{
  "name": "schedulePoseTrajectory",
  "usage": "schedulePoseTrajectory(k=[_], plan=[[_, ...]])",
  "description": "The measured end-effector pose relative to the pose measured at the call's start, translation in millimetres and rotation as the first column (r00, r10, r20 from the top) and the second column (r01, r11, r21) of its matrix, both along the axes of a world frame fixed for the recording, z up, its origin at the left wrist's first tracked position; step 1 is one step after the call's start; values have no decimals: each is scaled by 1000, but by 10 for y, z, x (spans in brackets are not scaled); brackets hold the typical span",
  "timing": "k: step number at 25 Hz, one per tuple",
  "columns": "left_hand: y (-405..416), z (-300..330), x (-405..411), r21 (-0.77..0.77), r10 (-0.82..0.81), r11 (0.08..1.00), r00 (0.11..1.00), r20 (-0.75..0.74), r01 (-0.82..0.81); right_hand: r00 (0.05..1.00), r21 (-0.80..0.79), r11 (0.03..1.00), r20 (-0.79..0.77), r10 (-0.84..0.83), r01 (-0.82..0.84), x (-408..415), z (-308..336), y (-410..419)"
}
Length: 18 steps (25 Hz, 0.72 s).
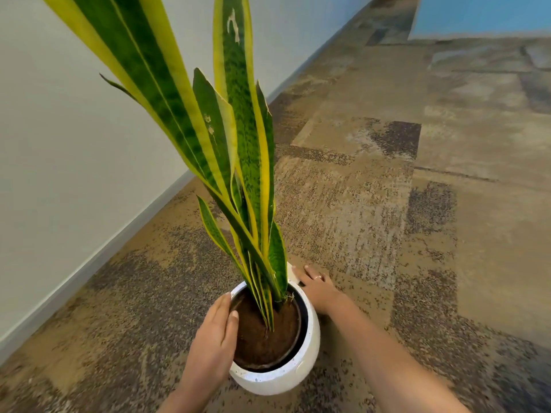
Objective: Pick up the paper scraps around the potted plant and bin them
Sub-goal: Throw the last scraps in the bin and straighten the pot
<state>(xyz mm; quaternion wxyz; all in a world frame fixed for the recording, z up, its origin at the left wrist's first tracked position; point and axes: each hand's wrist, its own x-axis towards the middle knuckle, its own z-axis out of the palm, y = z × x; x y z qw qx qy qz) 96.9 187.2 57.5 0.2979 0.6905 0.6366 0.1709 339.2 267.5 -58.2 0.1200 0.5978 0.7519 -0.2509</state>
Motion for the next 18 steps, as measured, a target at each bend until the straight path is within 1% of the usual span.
schedulePoseTrajectory(k=[3, 6, 8, 9, 10, 12, 14, 16, 18], plan=[[17, -9, -1, -2, -1, 1000, 1000, -8, 1, 998, 112, 994, 60, -13, 6, 53, -32, -89], [12, -17, 10, 1, 4, 1000, 1000, -19, -4, 983, 220, 964, 79, -168, 148, 88, -10, -177], [11, -14, 20, -1, 11, 1000, 1000, -23, -11, 972, 303, 933, 68, -225, 195, 93, 1, -223], [10, -11, 28, -4, 12, 1000, 1000, -24, -12, 977, 344, 921, 48, -210, 181, 92, 3, -223], [6, -9, 35, -7, 10, 1000, 1000, -25, -10, 987, 379, 915, 24, -159, 139, 86, 11, -199], [3, -3, 34, -10, 7, 1000, 1000, -28, -7, 999, 387, 922, 29, 15, -25, 60, 49, -99], [14, -3, 22, -10, 2, 1000, 1000, -31, -3, 981, 284, 940, 78, 175, -190, 25, 74, -13], [17, 0, 4, -7, -4, 1000, 999, -35, 3, 966, 200, 946, 87, 242, -255, 31, 15, -20], [11, 2, 11, -6, -11, 1000, 999, -35, 11, 955, 182, 940, 121, 269, -288, 110, -70, -111]])
